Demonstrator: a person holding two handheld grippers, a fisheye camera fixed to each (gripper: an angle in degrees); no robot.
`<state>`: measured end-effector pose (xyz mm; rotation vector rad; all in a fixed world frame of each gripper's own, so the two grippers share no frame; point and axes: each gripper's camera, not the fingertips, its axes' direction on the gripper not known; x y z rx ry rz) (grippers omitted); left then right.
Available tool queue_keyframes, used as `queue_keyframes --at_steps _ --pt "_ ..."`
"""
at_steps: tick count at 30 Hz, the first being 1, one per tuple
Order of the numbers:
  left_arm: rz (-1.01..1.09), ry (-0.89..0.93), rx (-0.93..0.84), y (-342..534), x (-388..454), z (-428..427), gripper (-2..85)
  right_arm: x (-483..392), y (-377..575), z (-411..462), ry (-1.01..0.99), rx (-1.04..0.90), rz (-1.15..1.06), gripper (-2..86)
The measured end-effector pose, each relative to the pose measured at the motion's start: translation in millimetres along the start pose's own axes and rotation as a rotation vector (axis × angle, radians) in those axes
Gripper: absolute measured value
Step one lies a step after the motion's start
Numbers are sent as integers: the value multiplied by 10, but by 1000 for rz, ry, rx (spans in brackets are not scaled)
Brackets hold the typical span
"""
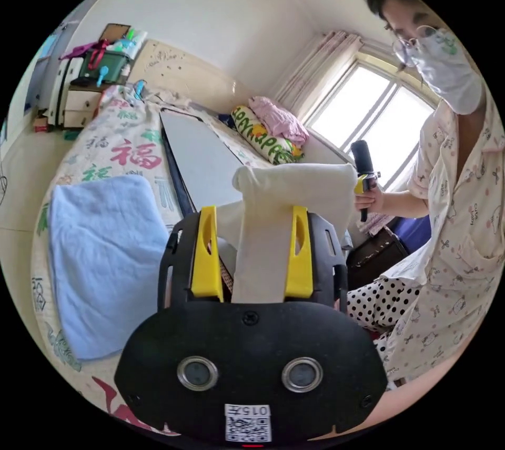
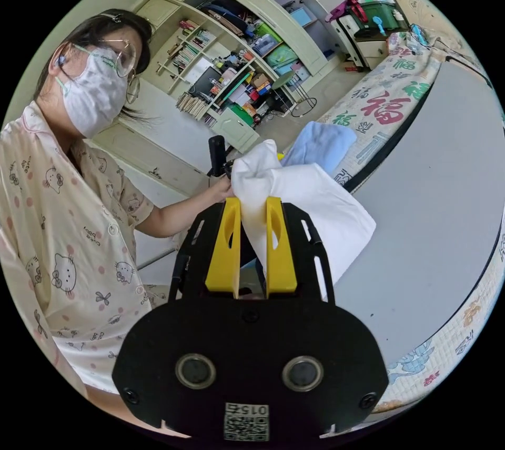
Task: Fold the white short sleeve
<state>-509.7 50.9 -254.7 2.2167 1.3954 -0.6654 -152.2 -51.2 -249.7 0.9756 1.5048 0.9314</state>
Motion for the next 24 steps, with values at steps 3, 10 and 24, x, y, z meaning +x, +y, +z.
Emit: queue_keyframes --at_steps 3,10,24 --pt "-19 88 -94 64 -54 383 217 127 180 47 16 9 54 80" --pt "-172 367 -168 247 -72 923 281 317 506 127 94 13 81 80" --pt "-11 832 -37 -94 815 1075 238 787 900 -48 86 18 52 80"
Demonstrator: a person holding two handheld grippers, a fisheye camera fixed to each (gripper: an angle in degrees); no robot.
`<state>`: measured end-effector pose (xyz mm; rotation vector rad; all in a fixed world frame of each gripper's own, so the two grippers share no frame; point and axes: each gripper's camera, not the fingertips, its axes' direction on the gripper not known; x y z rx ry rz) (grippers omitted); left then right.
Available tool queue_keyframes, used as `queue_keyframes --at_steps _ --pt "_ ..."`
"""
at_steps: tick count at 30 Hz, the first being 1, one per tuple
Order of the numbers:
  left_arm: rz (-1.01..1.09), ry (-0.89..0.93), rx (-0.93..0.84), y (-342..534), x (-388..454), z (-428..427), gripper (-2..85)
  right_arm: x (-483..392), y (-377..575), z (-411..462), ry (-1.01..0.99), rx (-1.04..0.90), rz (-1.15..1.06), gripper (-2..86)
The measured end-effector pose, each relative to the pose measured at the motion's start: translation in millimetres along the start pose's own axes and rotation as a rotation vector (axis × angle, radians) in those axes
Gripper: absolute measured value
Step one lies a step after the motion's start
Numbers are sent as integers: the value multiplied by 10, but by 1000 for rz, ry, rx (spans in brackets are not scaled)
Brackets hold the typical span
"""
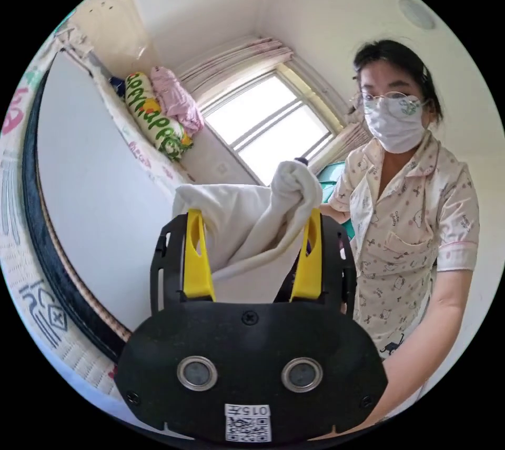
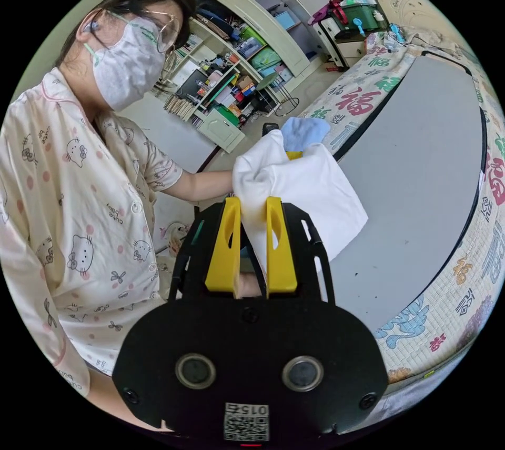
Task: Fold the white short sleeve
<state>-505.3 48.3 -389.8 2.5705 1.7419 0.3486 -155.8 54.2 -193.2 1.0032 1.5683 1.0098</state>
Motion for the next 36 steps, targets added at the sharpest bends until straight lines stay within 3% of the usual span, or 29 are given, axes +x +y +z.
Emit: queue_keyframes --at_steps 5,12,21,26,31,36 --pt "228 16 30 -271 800 307 116 176 69 -278 54 1 -24 80" --pt "392 -127 115 -334 1981 539 80 563 141 -663 50 91 -47 79" --pt "431 -310 344 -72 3468 748 66 1190 -146 -646 -210 146 -221 52" --pt "390 -503 440 -141 4263 782 64 1610 -529 -247 -375 148 -282 58" --pt "278 -660 437 -582 4297 589 63 2231 -1023 312 -452 159 -203 70" --pt "40 -762 421 -1389 3039 71 63 3394 -1653 1049 -327 195 6 69"
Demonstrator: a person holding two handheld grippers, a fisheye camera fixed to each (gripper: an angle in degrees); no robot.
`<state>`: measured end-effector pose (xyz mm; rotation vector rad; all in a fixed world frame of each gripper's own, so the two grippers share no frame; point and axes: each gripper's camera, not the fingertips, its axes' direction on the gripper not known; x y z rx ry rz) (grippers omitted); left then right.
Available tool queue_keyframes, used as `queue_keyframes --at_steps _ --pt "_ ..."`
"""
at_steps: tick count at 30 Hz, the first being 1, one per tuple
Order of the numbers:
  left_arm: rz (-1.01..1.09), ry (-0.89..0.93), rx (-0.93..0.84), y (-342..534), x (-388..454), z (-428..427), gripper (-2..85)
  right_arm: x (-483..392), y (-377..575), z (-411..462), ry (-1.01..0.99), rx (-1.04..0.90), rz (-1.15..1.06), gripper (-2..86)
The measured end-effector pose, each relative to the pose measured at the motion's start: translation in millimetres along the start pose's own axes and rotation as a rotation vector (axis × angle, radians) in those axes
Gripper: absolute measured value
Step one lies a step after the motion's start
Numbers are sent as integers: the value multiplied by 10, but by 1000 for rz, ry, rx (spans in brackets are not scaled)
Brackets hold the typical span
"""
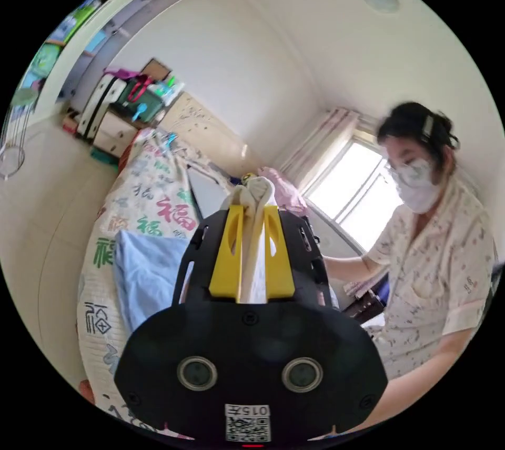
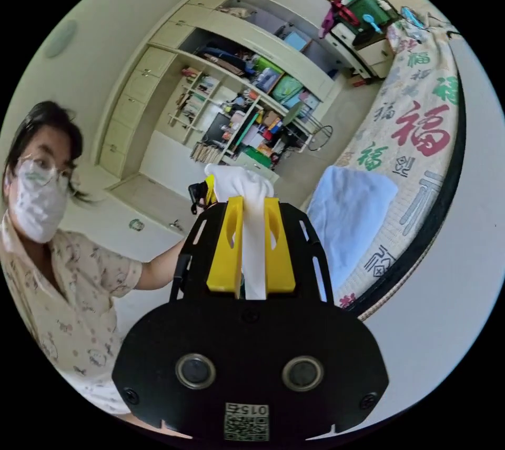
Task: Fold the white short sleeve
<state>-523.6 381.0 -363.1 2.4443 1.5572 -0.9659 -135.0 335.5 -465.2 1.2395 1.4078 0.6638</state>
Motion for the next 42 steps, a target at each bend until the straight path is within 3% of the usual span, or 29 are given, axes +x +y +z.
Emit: queue_keyframes --at_steps 3,5,8,14,21,33,42 --pt "-206 -151 -76 -181 -1065 809 62 1052 -339 299 193 49 182 67" --pt "-314 -308 -228 -202 -1658 1435 60 1800 -549 509 366 57 325 65" --pt "-292 -355 -269 -323 -1843 1933 59 2476 -763 607 517 -2 406 64" --pt "-306 -410 -416 -381 -2150 2447 60 3280 -781 504 573 -115 340 63" --pt "-288 -477 -466 -179 -2265 2639 61 3840 -521 331 597 -140 281 63" --pt "-260 -416 -368 69 -2265 1831 50 4447 279 -180 575 -137 242 60" --pt "-42 -211 142 729 -866 -837 40 3216 1332 -797 263 -97 -177 58"
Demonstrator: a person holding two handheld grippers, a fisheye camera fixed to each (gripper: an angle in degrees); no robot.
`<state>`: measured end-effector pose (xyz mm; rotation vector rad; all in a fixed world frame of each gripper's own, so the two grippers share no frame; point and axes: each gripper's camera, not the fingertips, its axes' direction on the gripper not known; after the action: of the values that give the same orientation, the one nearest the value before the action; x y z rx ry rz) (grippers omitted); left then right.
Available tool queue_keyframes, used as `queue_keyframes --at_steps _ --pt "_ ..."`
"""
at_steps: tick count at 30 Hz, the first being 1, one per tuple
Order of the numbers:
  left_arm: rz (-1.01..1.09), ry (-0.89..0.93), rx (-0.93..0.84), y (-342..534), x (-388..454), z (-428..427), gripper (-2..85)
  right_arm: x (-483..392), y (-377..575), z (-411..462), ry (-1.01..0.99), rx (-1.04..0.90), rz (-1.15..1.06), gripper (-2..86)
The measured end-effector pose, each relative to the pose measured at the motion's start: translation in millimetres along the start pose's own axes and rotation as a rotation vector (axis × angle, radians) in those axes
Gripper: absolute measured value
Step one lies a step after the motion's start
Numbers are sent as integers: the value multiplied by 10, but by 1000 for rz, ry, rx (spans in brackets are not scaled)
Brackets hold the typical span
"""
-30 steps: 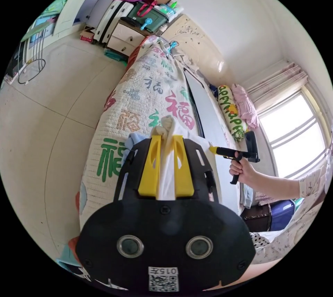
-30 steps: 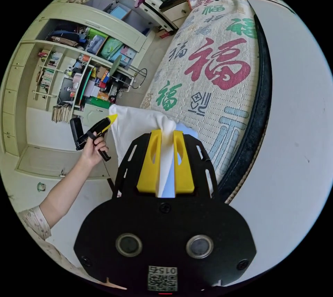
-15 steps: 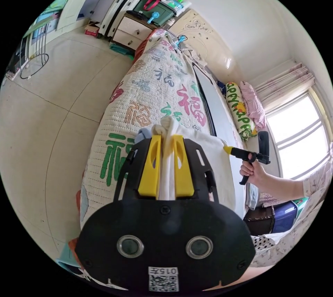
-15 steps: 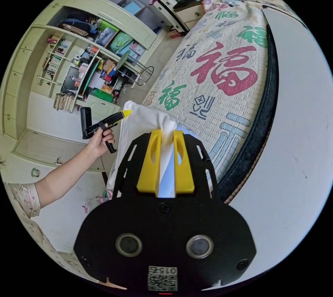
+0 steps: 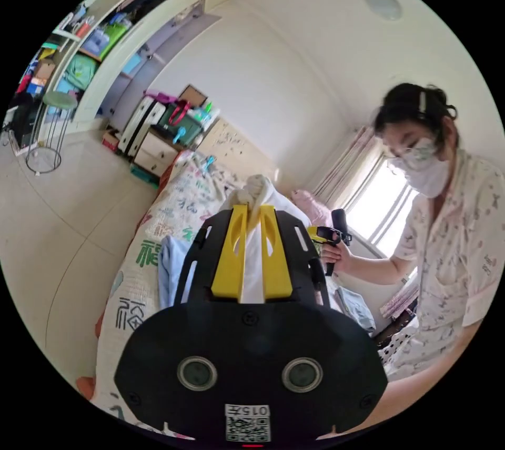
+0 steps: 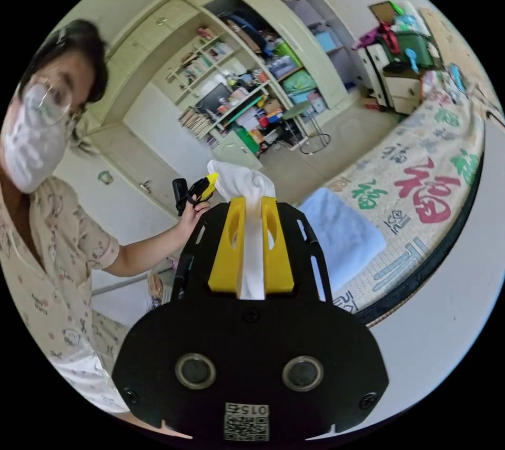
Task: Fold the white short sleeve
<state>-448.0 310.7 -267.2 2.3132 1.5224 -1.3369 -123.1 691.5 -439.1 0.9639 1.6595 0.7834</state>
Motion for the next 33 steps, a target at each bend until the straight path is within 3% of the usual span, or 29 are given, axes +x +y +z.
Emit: queue_keyframes --at_steps 8,14,18,24,27,33 --pt "112 -110 354 1064 1109 -2811 39 -1691 1063 -393 -249 -130 -435 58" --pt "106 -282 551 2030 1608 -4072 41 -2545 1762 -374 -474 -245 -610 58" --pt "43 -433 567 2593 1525 -4641 41 -2899 2248 32 -549 -363 -607 58" --pt "-124 -615 625 3513 454 -5406 40 -3415 3064 1239 -585 -601 -572 58" --pt "-208 -670 668 3864 -556 -5715 40 -3694 3319 1928 -563 -682 -584 58" --pt "-467 -690 723 4306 -3923 -6378 49 -3971 3473 3969 -407 -806 -567 59"
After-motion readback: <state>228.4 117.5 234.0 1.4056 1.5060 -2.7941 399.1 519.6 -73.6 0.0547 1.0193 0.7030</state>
